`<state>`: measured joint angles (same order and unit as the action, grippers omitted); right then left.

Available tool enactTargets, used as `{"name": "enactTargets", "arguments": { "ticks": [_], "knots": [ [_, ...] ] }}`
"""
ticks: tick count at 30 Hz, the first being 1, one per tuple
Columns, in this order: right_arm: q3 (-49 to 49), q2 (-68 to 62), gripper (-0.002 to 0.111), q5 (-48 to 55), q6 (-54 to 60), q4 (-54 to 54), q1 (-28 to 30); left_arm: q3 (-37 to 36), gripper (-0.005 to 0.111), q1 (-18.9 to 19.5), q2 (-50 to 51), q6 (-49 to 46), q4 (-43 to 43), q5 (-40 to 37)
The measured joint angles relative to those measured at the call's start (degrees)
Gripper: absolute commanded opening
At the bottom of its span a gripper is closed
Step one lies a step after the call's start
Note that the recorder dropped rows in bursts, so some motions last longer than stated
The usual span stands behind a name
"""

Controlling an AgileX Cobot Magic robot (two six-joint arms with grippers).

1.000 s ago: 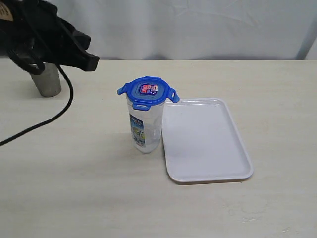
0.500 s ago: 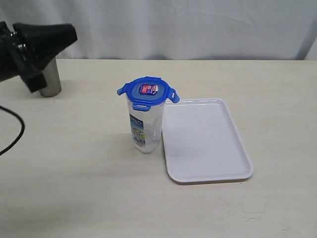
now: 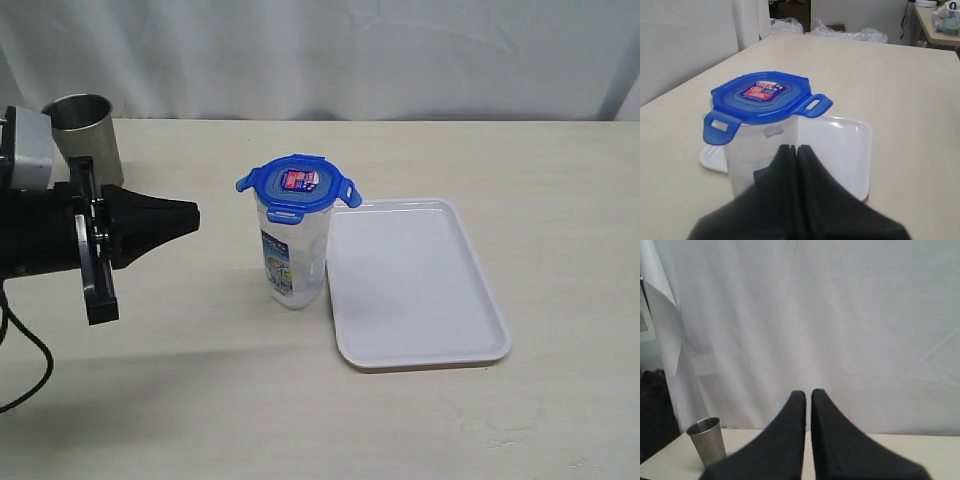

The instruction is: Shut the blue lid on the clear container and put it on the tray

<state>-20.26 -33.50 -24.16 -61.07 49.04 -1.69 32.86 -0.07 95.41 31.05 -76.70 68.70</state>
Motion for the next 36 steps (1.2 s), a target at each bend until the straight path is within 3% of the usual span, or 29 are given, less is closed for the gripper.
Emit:
{"name": "enactTargets", "arguments": {
  "ticks": [3,10,12,19,26,36],
  "knots": [
    [-7.08,-10.66,0.005,-0.26,-6.34,7.44,0.0,0.0,0.0,-0.24,3.6,-3.63,2.91,0.21],
    [-25.46,-35.51,0.005,-7.16,-37.23,41.45,0.0,2.96,0.0,-5.28,8.82,-8.03,7.85,0.34],
    [-29.58,-40.66,0.005,-7.98,-42.44,46.75,0.0,4.38,0.0,-6.7,10.13,-8.27,9.2,0.44],
    [-32.37,-49.01,0.005,-7.23,-45.28,50.41,-0.37,6.89,0.0,-7.33,13.1,-8.76,13.7,0.25],
    [-32.61,-54.65,0.005,-1.72,-39.13,48.79,-8.57,7.62,0.0,-7.37,15.82,-9.73,16.75,-0.04],
    [-37.14,-58.34,0.005,8.33,-35.99,48.08,-15.44,7.7,0.0,-7.37,16.21,-9.02,15.39,-0.26]
  ]
}}
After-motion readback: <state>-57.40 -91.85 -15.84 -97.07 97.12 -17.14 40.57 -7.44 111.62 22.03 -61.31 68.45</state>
